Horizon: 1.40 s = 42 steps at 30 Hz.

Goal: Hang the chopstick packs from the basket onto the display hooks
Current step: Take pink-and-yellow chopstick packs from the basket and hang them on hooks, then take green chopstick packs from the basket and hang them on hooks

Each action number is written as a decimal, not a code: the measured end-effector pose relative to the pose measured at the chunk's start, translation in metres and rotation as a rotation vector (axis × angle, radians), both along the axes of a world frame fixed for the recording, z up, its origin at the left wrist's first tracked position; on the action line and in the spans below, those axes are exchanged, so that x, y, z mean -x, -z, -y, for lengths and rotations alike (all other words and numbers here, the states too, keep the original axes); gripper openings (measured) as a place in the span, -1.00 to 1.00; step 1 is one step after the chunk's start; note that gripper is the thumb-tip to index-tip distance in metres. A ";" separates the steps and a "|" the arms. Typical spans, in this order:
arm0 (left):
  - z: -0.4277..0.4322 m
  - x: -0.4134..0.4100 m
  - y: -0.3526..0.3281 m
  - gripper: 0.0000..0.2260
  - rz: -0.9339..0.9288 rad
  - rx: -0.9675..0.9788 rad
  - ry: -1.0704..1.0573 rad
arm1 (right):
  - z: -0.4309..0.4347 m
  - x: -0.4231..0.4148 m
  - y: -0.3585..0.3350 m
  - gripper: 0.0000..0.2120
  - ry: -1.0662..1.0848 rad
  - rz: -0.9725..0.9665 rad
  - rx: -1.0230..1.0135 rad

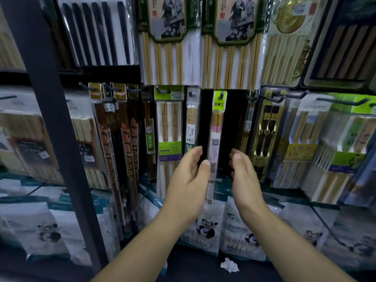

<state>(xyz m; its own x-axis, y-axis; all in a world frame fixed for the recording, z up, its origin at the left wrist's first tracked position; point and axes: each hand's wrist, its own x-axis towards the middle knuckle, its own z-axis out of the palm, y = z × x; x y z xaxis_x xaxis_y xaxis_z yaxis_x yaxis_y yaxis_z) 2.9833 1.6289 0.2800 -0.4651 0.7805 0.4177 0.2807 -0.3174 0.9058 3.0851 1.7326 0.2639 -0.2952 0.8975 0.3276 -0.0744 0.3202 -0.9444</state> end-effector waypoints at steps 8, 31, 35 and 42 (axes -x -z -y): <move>0.061 0.039 0.154 -0.89 0.027 0.515 -0.221 | 0.063 -0.047 0.163 -0.83 -0.172 0.589 0.140; 0.194 0.021 0.371 -0.74 -0.057 1.084 -0.432 | 0.170 -0.078 0.468 -0.27 -0.756 1.492 -0.006; 0.192 0.021 0.373 -0.77 -0.066 1.086 -0.449 | 0.187 -0.072 0.476 -0.28 -0.770 1.539 -0.090; 0.194 0.022 0.374 -0.79 -0.061 1.073 -0.446 | 0.177 -0.060 0.476 -0.56 -0.773 1.544 -0.119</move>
